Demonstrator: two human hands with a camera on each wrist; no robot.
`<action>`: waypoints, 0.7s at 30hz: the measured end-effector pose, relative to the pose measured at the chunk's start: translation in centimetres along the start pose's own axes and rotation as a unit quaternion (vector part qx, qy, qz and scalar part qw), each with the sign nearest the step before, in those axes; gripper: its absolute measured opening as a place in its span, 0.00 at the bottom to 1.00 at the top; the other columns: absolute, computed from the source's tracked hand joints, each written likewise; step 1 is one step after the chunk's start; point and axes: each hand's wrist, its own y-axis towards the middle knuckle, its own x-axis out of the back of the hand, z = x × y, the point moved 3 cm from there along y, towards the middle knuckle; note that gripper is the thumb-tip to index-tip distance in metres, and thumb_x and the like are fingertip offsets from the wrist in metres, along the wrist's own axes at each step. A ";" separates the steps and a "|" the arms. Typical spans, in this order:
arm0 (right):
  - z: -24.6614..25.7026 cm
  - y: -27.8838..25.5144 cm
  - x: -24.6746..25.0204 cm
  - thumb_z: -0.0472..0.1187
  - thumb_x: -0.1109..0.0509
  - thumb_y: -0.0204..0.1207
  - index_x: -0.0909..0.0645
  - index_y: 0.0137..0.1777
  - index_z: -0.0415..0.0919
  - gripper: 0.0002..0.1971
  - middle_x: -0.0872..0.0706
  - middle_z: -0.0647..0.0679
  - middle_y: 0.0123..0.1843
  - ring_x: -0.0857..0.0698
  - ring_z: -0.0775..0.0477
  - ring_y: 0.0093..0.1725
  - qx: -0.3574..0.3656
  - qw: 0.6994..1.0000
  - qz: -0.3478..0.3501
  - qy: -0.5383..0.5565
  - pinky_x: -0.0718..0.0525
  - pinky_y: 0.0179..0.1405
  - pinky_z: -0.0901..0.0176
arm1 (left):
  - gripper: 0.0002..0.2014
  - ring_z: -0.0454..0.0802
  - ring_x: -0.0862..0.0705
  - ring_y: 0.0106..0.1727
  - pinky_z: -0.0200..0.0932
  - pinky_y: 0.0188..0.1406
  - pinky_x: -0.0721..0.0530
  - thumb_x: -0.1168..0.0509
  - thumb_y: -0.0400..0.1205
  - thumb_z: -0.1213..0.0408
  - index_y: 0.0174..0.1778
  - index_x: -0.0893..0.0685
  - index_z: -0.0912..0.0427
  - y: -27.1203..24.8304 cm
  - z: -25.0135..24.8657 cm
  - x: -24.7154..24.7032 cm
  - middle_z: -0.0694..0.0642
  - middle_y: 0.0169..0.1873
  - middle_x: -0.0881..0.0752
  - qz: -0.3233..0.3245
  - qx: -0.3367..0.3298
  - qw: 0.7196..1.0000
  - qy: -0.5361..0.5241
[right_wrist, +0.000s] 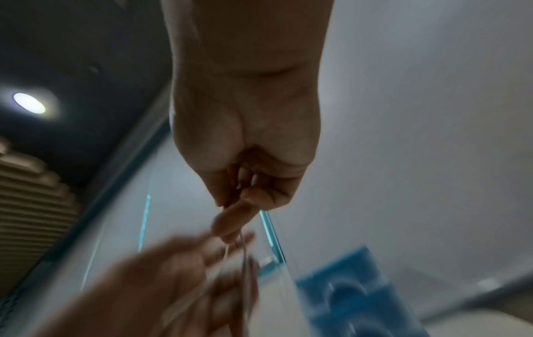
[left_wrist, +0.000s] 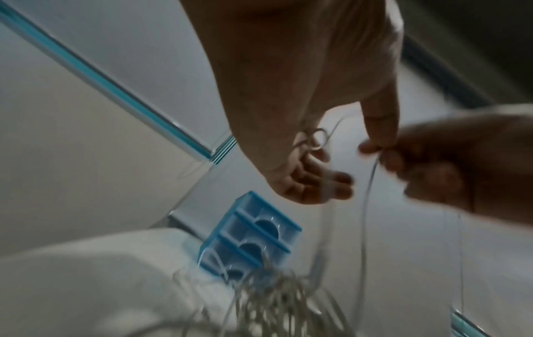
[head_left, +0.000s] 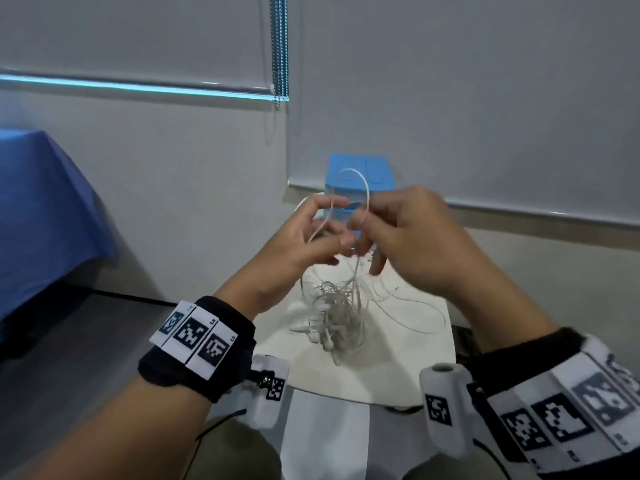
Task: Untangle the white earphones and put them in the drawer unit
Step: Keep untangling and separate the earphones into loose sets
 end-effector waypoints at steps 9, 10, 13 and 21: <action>4.2 -0.3 4.1 0.33 0.34 0.84 0.12 0.54 0.42 0.09 0.09 0.53 0.46 0.07 0.50 0.42 0.205 0.943 -0.261 0.007 0.11 0.40 0.54 | 0.05 0.45 0.14 0.42 0.48 0.56 0.13 0.29 0.87 0.62 0.47 0.07 0.53 -0.4 2.5 -2.2 0.59 0.45 0.08 0.102 0.098 0.968 0.209; 4.2 -0.6 4.4 0.32 0.34 0.84 0.12 0.55 0.41 0.10 0.07 0.52 0.51 0.07 0.49 0.46 0.218 0.929 -0.298 -0.001 0.10 0.44 0.51 | 0.07 0.50 0.13 0.43 0.54 0.59 0.13 0.29 0.87 0.62 0.45 0.08 0.51 -0.4 3.0 -2.1 0.59 0.46 0.08 0.097 0.100 0.965 0.222; 3.8 -1.5 5.2 0.29 0.35 0.83 0.13 0.54 0.36 0.09 0.13 0.43 0.73 0.13 0.46 0.71 0.248 0.893 -0.371 -0.050 0.13 0.59 0.59 | 0.09 0.55 0.10 0.48 0.60 0.60 0.13 0.32 0.89 0.59 0.45 0.08 0.49 -1.0 4.0 -1.8 0.53 0.41 0.07 0.092 0.106 0.962 0.234; -2.8 -2.3 0.6 0.39 0.31 0.80 0.10 0.55 0.45 0.09 0.09 0.51 0.58 0.10 0.50 0.56 0.135 0.959 -0.233 -0.086 0.15 0.60 0.42 | 0.16 0.50 0.15 0.46 0.39 0.43 0.16 0.42 0.92 0.46 0.57 0.08 0.40 -1.0 1.6 -1.8 0.58 0.47 0.13 -0.018 0.022 0.970 0.240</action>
